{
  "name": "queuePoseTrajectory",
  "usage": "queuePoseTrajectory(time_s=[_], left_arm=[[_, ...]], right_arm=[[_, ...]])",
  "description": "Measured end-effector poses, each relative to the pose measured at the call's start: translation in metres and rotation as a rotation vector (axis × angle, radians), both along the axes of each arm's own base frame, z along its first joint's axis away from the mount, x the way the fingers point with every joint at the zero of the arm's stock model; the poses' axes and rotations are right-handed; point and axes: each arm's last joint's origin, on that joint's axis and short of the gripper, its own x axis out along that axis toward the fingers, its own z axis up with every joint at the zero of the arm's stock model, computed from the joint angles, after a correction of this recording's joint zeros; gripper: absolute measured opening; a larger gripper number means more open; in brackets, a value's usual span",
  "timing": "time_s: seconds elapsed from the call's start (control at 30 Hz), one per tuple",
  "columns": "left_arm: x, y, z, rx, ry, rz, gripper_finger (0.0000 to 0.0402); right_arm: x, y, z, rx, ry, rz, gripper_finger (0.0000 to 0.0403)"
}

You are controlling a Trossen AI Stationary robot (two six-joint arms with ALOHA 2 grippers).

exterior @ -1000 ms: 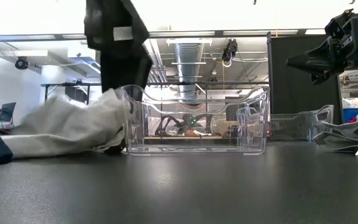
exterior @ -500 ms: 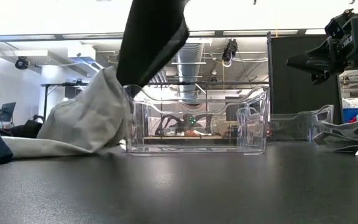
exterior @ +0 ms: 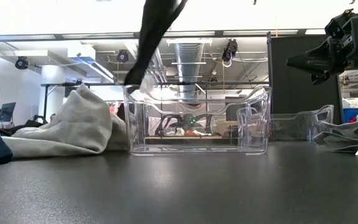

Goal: Sort towels by color in basket
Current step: Put the bottom black towel into the bottom transparent bin

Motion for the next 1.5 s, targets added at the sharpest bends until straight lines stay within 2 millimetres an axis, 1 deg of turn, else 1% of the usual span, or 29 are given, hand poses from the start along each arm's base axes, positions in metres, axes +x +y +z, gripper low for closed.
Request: queuePoseTrajectory(time_s=[0.13,0.2,0.3,0.43,0.57,0.7,0.77,0.9,1.0,1.17,1.33,1.5], left_arm=[[0.010,0.003,0.003,0.008,-0.008,0.013,0.0000],[0.021,0.006,-0.003,0.009,0.013,0.025,0.0000],[0.039,0.010,-0.018,-0.012,0.071,0.047,0.0000],[0.062,0.017,-0.044,-0.046,0.180,0.082,0.0000],[0.082,0.021,-0.080,-0.042,0.337,0.142,0.0000],[0.094,0.028,-0.120,-0.067,0.450,0.236,0.0000],[0.096,0.034,-0.139,-0.095,0.503,0.279,0.0000],[0.092,0.044,-0.173,-0.131,0.590,0.335,0.0000],[0.087,0.046,-0.197,-0.135,0.640,0.350,0.0000],[0.086,0.047,-0.238,-0.122,0.729,0.353,0.0000],[0.084,0.047,-0.273,-0.142,0.788,0.318,0.0000],[0.080,0.043,-0.297,-0.202,0.837,0.219,0.0000]], right_arm=[[0.000,0.000,0.000,0.000,0.000,0.000,0.0013],[0.000,0.000,0.000,0.000,0.000,0.000,0.0013],[0.000,0.000,0.000,0.000,0.000,0.000,0.0013],[0.000,0.000,0.000,0.000,0.000,0.000,0.0013],[0.000,0.000,0.000,0.000,0.000,0.000,0.0013],[0.000,0.000,0.000,0.000,0.000,0.000,0.0013],[0.000,0.000,0.000,0.000,0.000,0.000,0.0013],[0.000,0.000,0.000,0.000,0.000,0.001,0.0013],[0.000,0.000,0.000,0.000,0.000,0.000,0.0013],[0.000,0.000,0.000,0.000,0.000,0.000,0.0013],[0.000,0.000,0.000,0.000,0.000,0.000,0.0013],[0.000,0.000,0.000,0.000,0.000,0.000,0.0013]])
